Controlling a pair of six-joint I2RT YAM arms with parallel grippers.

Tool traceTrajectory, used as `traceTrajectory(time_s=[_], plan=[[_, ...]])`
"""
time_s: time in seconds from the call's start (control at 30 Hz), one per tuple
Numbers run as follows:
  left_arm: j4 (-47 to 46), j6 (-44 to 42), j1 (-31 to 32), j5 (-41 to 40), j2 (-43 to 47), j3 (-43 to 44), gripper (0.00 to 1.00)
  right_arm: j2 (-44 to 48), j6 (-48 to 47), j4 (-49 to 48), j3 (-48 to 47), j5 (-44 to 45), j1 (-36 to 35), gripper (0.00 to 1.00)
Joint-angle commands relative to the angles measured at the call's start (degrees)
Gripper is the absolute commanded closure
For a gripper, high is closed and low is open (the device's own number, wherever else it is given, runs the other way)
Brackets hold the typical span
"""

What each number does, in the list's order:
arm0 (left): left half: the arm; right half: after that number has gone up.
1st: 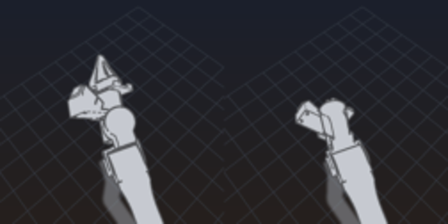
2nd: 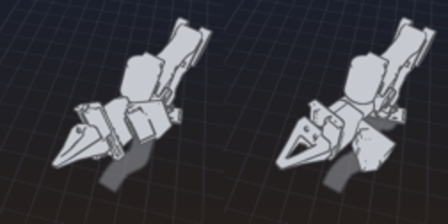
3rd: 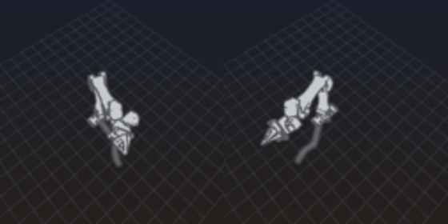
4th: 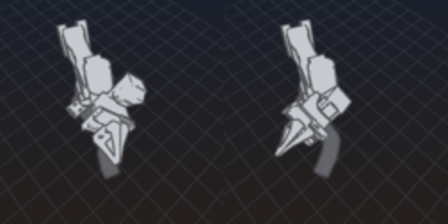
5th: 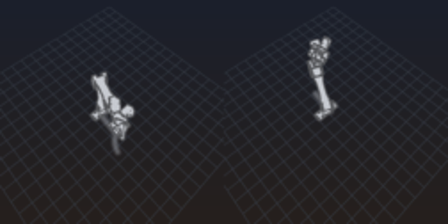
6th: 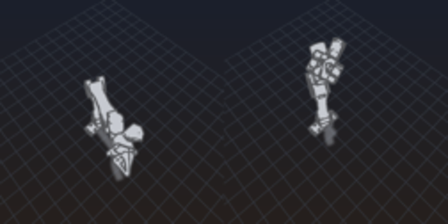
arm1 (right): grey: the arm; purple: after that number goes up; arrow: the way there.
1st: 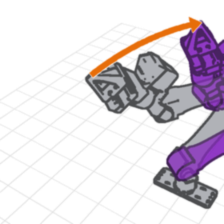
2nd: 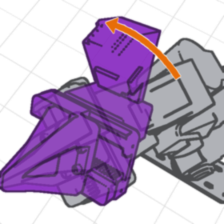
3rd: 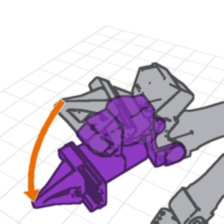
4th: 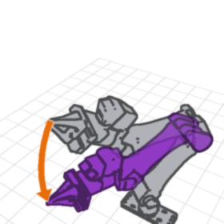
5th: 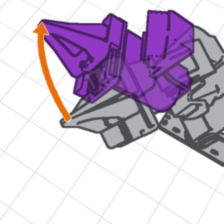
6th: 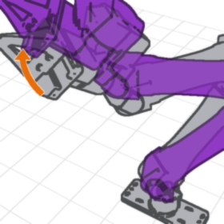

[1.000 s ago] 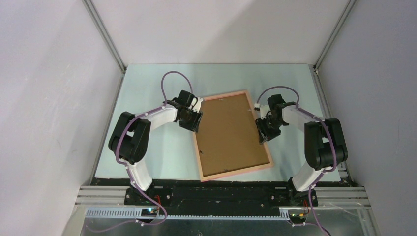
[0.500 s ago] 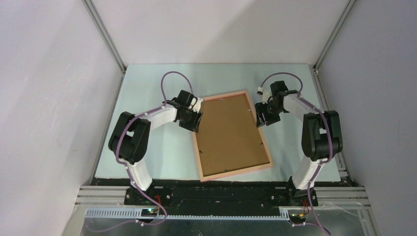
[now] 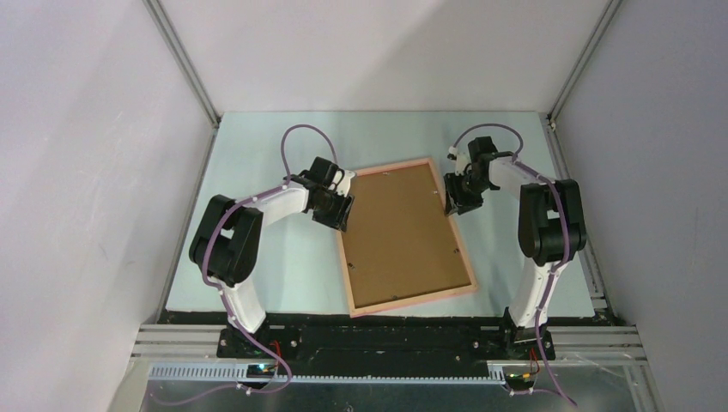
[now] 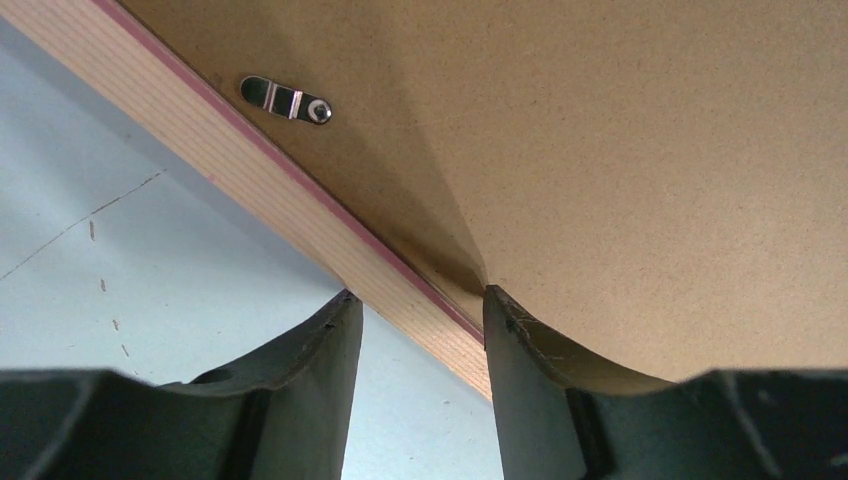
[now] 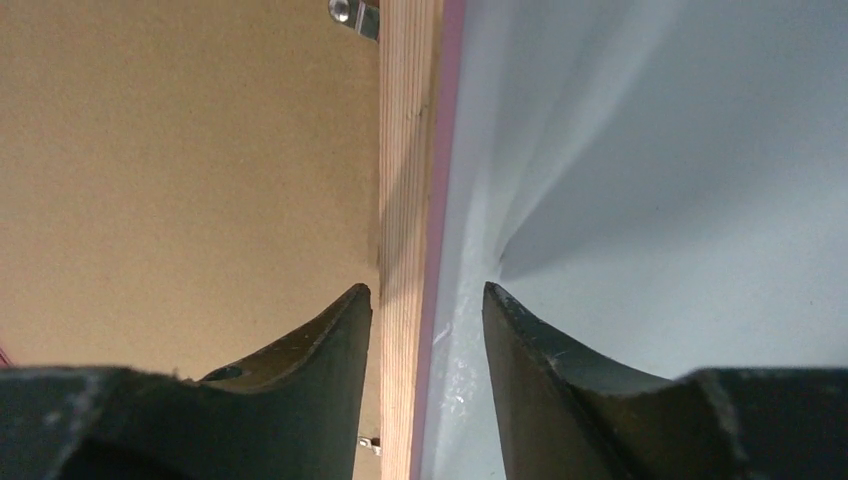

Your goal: Put the photo into the frame

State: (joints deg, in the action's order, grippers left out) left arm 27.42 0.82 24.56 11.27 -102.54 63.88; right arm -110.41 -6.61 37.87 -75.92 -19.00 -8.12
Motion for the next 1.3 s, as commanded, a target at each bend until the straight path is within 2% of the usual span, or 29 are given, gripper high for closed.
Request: traceTrajectory(time_s=[0.0,0.1,0.17,0.3,0.47,0.6,0.77,1.0,1.27], plan=[[-0.61,-2.18,-0.29,2.23,0.96,1.72,0.48,-1.57,1.42,-1.18,-2.55,-1.04,-0.05,0.54],[-0.67,-2.49,-0.25,2.64,0.71,2.04,0.47,-2.26,1.87,-1.22,-2.6,-0.96,-0.13,0.61],[-0.68,-2.98,-0.3,3.06,0.33,2.52,0.46,-2.74,2.2,-1.09,-2.57,-0.72,0.03,0.71],[-0.52,-3.33,-0.28,3.46,0.22,2.72,0.42,-2.49,3.15,-0.92,-2.25,-1.18,0.83,0.83],[0.08,-3.34,-0.38,3.12,0.35,4.19,0.28,-0.96,5.03,-1.71,0.49,-2.06,3.35,0.95],[0.52,-2.75,-0.45,2.35,-0.05,6.4,0.19,0.34,5.72,-2.18,3.14,-4.0,5.62,0.99],[1.0,-1.37,-0.46,-1.51,-2.96,10.83,0.15,0.53,5.36,-1.6,5.65,-6.46,7.56,1.0],[1.47,3.39,-0.47,-5.09,-9.09,17.0,0.15,1.32,5.2,-1.82,7.38,-8.37,10.14,1.0],[1.6,6.99,-0.91,-3.6,-14.6,22.91,0.24,1.09,5.23,-2.17,7.77,-9.29,11.22,1.0]])
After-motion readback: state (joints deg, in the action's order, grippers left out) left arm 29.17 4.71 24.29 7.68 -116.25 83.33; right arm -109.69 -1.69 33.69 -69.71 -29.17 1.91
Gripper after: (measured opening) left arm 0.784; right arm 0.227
